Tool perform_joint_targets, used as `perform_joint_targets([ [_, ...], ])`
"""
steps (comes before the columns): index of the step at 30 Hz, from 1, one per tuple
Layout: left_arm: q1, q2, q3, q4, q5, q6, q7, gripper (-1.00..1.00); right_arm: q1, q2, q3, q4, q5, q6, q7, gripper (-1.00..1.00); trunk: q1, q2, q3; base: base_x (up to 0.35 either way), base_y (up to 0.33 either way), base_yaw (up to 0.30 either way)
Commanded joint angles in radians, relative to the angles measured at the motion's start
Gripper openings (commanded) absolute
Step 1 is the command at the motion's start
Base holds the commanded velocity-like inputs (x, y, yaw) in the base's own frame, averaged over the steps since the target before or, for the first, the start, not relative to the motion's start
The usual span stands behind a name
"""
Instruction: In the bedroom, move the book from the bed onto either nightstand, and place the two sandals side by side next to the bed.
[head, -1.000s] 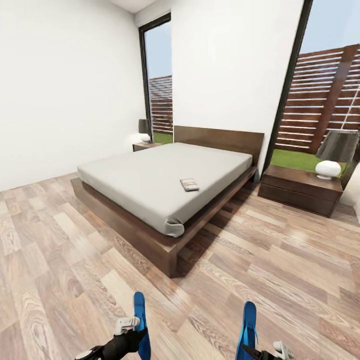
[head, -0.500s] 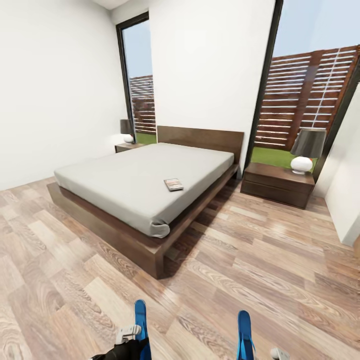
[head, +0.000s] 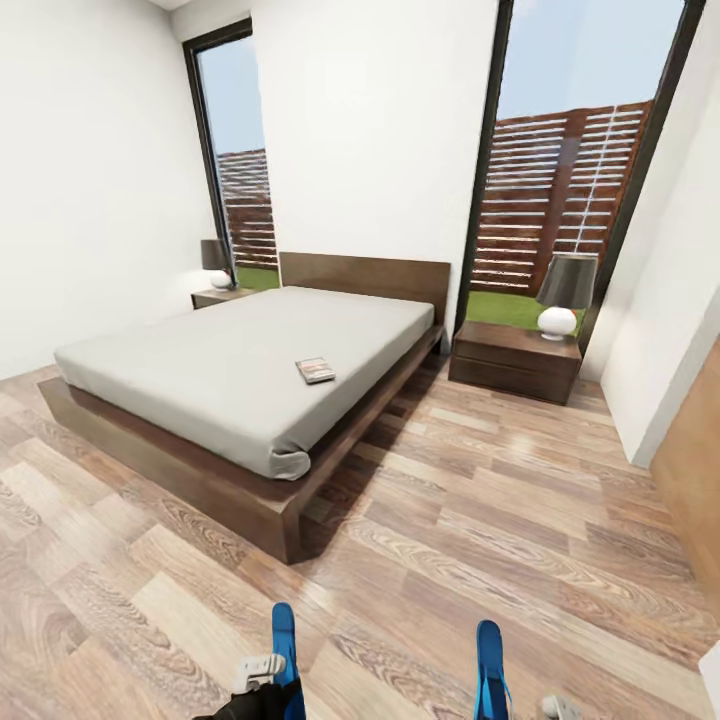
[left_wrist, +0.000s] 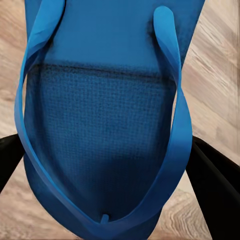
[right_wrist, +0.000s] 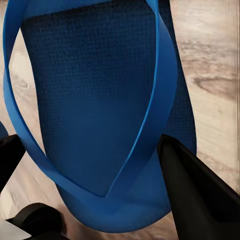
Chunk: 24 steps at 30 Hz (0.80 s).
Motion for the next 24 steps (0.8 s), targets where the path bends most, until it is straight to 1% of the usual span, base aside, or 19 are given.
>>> perform_joint_targets([
  [1, 0.000, 0.001, -0.009, 0.001, 0.007, -0.013, 0.000, -1.00, -0.001, 0.000, -0.009, -0.001, 0.007, 0.010, 0.003, -1.00, 0.000, 0.000, -0.001, 0.000, 0.000, -0.227],
  [9, 0.000, -0.006, -0.009, 0.002, 0.007, -0.021, 0.000, -1.00, -0.001, 0.001, -0.009, -0.001, 0.007, 0.010, 0.003, -1.00, 0.000, 0.000, -0.001, 0.000, 0.000, -0.232],
  [24, 0.000, -0.007, -0.009, 0.002, 0.007, -0.022, 0.000, -1.00, -0.001, 0.001, -0.009, -0.001, 0.007, 0.010, 0.003, -1.00, 0.000, 0.000, -0.001, 0.000, 0.000, -0.233],
])
